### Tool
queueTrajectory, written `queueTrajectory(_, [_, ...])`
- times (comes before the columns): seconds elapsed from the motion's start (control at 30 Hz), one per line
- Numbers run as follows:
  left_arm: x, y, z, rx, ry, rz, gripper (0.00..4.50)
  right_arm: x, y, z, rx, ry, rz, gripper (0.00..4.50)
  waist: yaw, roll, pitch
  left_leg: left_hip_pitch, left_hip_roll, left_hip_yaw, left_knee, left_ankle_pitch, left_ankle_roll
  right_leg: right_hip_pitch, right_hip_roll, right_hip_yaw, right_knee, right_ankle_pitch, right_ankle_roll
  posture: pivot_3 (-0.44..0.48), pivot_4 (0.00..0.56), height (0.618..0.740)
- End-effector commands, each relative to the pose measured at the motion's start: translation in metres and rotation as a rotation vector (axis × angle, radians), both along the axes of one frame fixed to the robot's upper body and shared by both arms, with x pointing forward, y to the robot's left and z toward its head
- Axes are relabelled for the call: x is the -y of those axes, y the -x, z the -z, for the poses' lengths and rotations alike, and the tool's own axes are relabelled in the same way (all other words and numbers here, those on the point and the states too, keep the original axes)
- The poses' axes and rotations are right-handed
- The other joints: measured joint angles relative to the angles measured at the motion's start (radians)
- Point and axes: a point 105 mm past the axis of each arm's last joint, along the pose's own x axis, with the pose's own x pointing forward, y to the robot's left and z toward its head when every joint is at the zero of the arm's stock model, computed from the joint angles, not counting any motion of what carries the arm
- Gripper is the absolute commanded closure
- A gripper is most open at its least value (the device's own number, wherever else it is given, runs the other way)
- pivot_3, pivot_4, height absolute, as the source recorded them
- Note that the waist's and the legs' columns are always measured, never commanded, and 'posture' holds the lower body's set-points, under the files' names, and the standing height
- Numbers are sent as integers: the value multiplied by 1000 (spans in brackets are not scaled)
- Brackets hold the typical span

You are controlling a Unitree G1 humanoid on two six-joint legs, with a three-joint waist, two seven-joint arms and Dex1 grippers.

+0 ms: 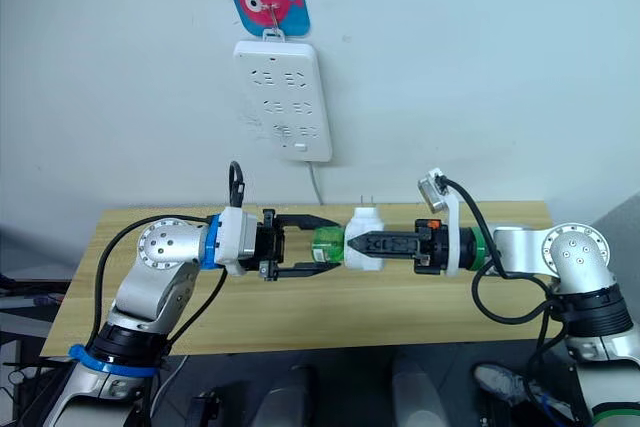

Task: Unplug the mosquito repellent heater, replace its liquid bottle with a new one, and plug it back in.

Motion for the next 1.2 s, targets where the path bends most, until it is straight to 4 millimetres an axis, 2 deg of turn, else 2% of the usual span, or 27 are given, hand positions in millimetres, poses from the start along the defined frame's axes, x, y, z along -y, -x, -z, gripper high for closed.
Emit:
queueTrajectory(0.03, [-6, 3, -7, -223, -63, 12, 2224, -3, 9, -12, 42, -25, -49, 1477, -2, 0, 0, 0, 0, 0, 0, 0, 0, 0, 0, 0, 0, 0, 0, -77, 220, 725])
queueTrajectory(0.1, [-13, 2, -7, -544, -92, 6, 2224, -2, 12, -10, 56, -7, -64, 1477, -9, -1, 1, 0, 0, -1, 0, 0, 0, 0, 0, -1, 1, 0, 0, -70, 218, 725])
queueTrajectory(0.2, [-18, 2, -17, -859, -114, 52, 2224, -5, 16, -8, 70, 3, -84, 1477, -13, -1, 1, 0, 0, -2, 0, 0, 0, 0, 1, -2, 1, 0, 0, -72, 218, 725])
queueTrajectory(0.27, [-17, 2, -25, -962, -106, 74, 2224, -6, 19, -7, 74, 8, -98, 1477, -17, -1, 1, 0, 0, -2, 0, 0, 0, 1, 1, -1, 1, -1, 2, -72, 218, 725])
queueTrajectory(0.37, [-16, 6, -21, -967, -163, 58, 2224, -6, 21, -6, 77, 11, -109, 1477, -19, -2, 1, 0, 0, -2, -1, 0, 0, 0, 1, -1, 0, 0, 0, -76, 219, 725])
queueTrajectory(0.5, [-14, 2, -10, -841, -185, -14, 2224, -6, 20, -7, 73, 3, -101, 1477, -21, -2, 1, 0, 1, -1, -2, 0, 0, -1, 1, -1, 0, 0, 0, -75, 221, 725])
queueTrajectory(0.57, [-12, 5, -7, -761, -189, -6, 1520, -5, 18, -7, 68, -1, -91, 1477, -20, -2, 1, 0, 1, -1, -2, 0, 0, -1, 1, -1, 0, 0, 0, -75, 222, 725])
queueTrajectory(0.6, [-11, 5, -6, -705, -173, -17, 1401, -4, 17, -8, 66, -4, -86, 1477, -19, -2, 1, 0, 1, -1, -2, 0, 0, -1, 1, -1, 0, 0, 0, -75, 222, 725])
queueTrajectory(0.73, [-13, 8, 1, -463, -135, -37, 198, -3, 15, -8, 60, -8, -75, 1477, -18, -2, 1, 0, 0, 0, -1, 0, 0, -1, 0, 1, 1, 0, 0, -79, 224, 725])
queueTrajectory(0.87, [-17, 10, 11, -186, -120, -67, 176, -2, 15, -8, 58, -9, -70, 1477, -14, -2, 1, 0, 0, 1, -1, 0, 0, -1, 0, 1, 0, 0, 0, -75, 223, 725])
queueTrajectory(0.9, [-15, 11, 6, -56, -59, -73, 176, -2, 15, -8, 58, -11, -69, 1477, -12, -2, 1, 0, 0, 1, -1, 0, 0, -1, -1, 1, 0, 0, 0, -75, 224, 725])
queueTrajectory(1.0, [-12, 15, -1, 120, 42, -74, 176, -3, 14, -8, 58, -13, -69, 1477, 0, -2, 1, 0, -1, 1, 0, 0, 0, -1, -2, 1, -1, 0, 0, -75, 223, 725])
queueTrajectory(1.2, [-10, 17, -3, 199, 80, -60, 176, -3, 14, -9, 58, -16, -74, 1477, 9, -2, 1, 0, -1, 1, 0, 0, 0, 0, -2, 1, 0, 0, 0, -72, 222, 725])
